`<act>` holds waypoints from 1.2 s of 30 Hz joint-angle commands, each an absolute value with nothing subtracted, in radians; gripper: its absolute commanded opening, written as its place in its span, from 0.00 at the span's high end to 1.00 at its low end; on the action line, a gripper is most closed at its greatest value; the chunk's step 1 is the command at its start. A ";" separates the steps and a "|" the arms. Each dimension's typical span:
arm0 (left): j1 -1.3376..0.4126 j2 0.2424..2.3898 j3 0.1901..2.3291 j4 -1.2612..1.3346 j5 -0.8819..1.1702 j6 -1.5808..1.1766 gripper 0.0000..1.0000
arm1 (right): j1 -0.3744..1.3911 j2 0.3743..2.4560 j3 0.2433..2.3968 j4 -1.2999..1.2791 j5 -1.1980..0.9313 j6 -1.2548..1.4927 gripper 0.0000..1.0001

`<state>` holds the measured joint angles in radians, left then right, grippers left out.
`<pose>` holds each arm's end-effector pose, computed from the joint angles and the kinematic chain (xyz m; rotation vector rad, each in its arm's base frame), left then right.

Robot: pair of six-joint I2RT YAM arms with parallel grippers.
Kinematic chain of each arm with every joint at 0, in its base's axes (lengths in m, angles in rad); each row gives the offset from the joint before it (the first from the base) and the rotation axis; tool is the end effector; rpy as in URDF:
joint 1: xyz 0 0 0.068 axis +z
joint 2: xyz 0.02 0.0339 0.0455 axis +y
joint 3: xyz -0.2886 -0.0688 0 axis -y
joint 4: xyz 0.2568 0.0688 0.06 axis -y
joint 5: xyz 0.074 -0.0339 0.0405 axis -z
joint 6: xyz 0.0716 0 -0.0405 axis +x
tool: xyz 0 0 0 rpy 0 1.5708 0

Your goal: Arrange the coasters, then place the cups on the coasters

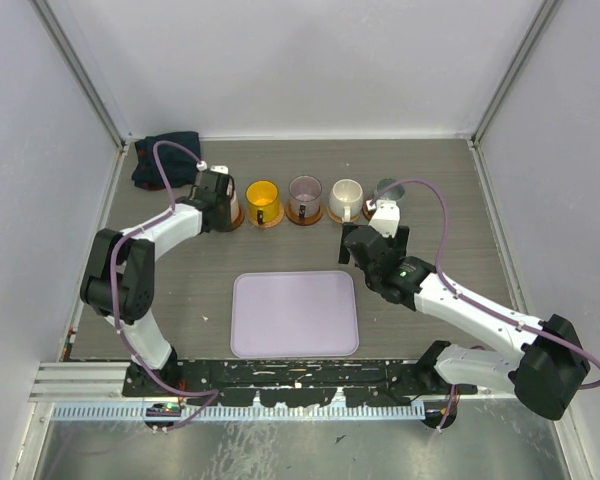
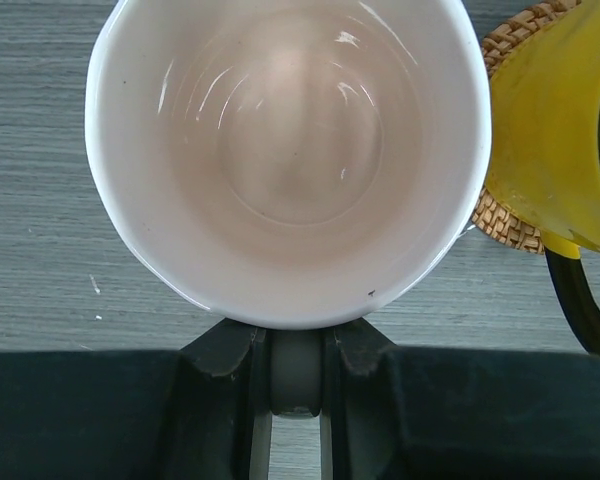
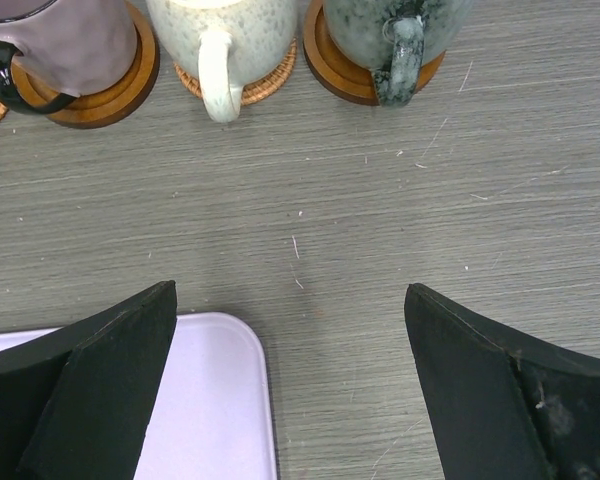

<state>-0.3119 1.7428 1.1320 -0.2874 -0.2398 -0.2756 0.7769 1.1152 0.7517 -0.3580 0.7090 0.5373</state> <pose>0.3894 -0.1077 0.1874 -0.0583 2.4334 0.0343 0.2115 0.1425 0.2527 0.0964 2.0939 -0.0349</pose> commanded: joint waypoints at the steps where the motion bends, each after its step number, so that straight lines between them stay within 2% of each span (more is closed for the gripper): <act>1: -0.309 1.753 1.171 -0.235 -0.254 -0.273 0.82 | 0.774 1.112 0.771 -0.313 0.712 0.555 0.00; 17: -0.308 1.824 1.243 -0.273 -0.265 -0.255 0.81 | 0.773 1.110 0.768 -0.313 0.712 0.551 0.00; 36: -0.309 1.726 1.160 -0.281 -0.282 -0.263 0.84 | 0.774 1.117 0.781 -0.304 0.688 0.548 0.00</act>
<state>-0.3119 1.7798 1.1740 -0.2886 -0.2584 -0.2687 0.7769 1.1156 0.7517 -0.3511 0.6876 0.5369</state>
